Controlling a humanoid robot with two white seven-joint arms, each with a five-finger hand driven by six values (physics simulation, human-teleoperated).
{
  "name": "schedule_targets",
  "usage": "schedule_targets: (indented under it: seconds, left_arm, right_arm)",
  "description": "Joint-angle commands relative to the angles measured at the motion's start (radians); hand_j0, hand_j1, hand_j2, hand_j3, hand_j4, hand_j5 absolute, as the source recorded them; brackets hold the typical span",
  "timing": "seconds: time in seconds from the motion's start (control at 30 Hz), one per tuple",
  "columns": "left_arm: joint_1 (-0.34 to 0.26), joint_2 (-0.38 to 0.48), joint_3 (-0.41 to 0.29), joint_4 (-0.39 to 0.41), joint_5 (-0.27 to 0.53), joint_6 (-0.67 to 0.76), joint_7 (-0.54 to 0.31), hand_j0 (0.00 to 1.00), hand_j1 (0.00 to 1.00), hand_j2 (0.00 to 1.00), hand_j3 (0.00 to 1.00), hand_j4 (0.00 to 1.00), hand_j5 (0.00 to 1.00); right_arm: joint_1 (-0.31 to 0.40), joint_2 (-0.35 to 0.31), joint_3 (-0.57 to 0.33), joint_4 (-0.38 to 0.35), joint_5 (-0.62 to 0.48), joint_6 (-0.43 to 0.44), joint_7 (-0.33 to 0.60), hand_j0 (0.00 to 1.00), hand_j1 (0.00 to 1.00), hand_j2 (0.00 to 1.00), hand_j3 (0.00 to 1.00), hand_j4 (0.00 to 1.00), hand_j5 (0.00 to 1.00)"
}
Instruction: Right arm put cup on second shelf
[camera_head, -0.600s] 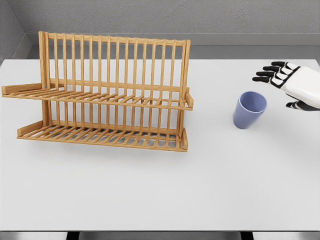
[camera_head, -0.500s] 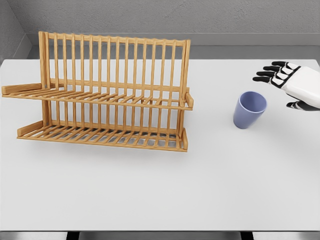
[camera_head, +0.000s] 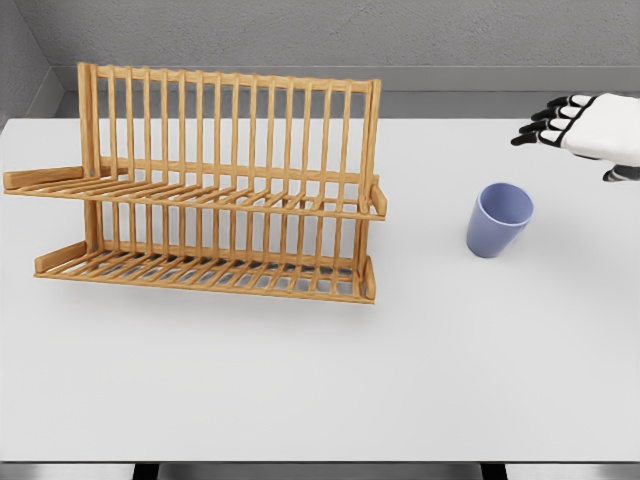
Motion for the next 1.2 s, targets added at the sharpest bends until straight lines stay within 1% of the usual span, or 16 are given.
schedule_targets:
  seconds: [0.0, 0.03, 0.07, 0.13, 0.17, 0.27, 0.47, 0.5, 0.7, 1.0, 1.07, 1.17]
  left_arm:
    - [0.000, 0.000, 0.000, 0.000, 0.000, 0.000, 0.000, 1.00, 1.00, 1.00, 1.00, 1.00, 1.00]
    - [0.000, 0.000, 0.000, 0.000, 0.000, 0.000, 0.000, 1.00, 1.00, 1.00, 1.00, 1.00, 1.00]
    - [0.000, 0.000, 0.000, 0.000, 0.000, 0.000, 0.000, 1.00, 1.00, 1.00, 1.00, 1.00, 1.00]
    - [0.000, 0.000, 0.000, 0.000, 0.000, 0.000, 0.000, 1.00, 1.00, 1.00, 1.00, 1.00, 1.00]
    - [0.000, 0.000, 0.000, 0.000, 0.000, 0.000, 0.000, 1.00, 1.00, 1.00, 1.00, 1.00, 1.00]
    - [0.000, 0.000, 0.000, 0.000, 0.000, 0.000, 0.000, 1.00, 1.00, 1.00, 1.00, 1.00, 1.00]
    - [0.000, 0.000, 0.000, 0.000, 0.000, 0.000, 0.000, 1.00, 1.00, 1.00, 1.00, 1.00, 1.00]
    - [0.000, 0.000, 0.000, 0.000, 0.000, 0.000, 0.000, 1.00, 1.00, 1.00, 1.00, 1.00, 1.00]
    - [0.000, 0.000, 0.000, 0.000, 0.000, 0.000, 0.000, 1.00, 1.00, 1.00, 1.00, 1.00, 1.00]
    - [0.000, 0.000, 0.000, 0.000, 0.000, 0.000, 0.000, 1.00, 1.00, 1.00, 1.00, 1.00, 1.00]
    - [0.000, 0.000, 0.000, 0.000, 0.000, 0.000, 0.000, 1.00, 1.00, 1.00, 1.00, 1.00, 1.00]
    - [0.000, 0.000, 0.000, 0.000, 0.000, 0.000, 0.000, 1.00, 1.00, 1.00, 1.00, 1.00, 1.00]
  right_arm:
    - [-0.014, 0.041, 0.119, 0.024, -0.002, 0.001, 0.034, 1.00, 1.00, 1.00, 1.00, 1.00, 1.00]
    - [-0.047, 0.053, 0.161, 0.031, -0.002, 0.001, 0.034, 1.00, 1.00, 1.00, 1.00, 1.00, 1.00]
    - [-0.066, 0.055, 0.179, 0.039, -0.002, 0.001, 0.034, 1.00, 1.00, 1.00, 1.00, 1.00, 1.00]
    - [-0.090, 0.070, 0.179, 0.064, 0.000, 0.001, 0.037, 1.00, 1.00, 1.00, 1.00, 1.00, 1.00]
    - [-0.097, 0.072, 0.179, 0.064, 0.000, 0.001, 0.039, 1.00, 1.00, 1.00, 1.00, 1.00, 1.00]
    - [-0.097, 0.076, 0.199, 0.064, 0.001, 0.001, 0.054, 1.00, 1.00, 1.00, 1.00, 1.00, 1.00]
    - [-0.097, 0.078, 0.241, 0.062, 0.001, 0.001, 0.054, 1.00, 1.00, 1.00, 1.00, 1.00, 1.00]
    - [-0.097, 0.089, 0.248, 0.062, 0.001, 0.001, 0.054, 1.00, 1.00, 1.00, 1.00, 1.00, 1.00]
    - [-0.104, 0.104, 0.248, 0.062, 0.001, 0.001, 0.054, 1.00, 1.00, 1.00, 1.00, 1.00, 1.00]
    - [-0.103, 0.104, 0.257, 0.053, 0.001, 0.001, 0.054, 1.00, 1.00, 1.00, 1.00, 1.00, 1.00]
    - [-0.103, 0.104, 0.257, 0.053, 0.001, 0.001, 0.054, 0.98, 0.98, 0.98, 0.98, 0.98, 0.98]
    - [-0.103, 0.104, 0.274, 0.053, 0.001, 0.001, 0.054, 0.97, 0.97, 0.97, 0.97, 0.97, 0.97]
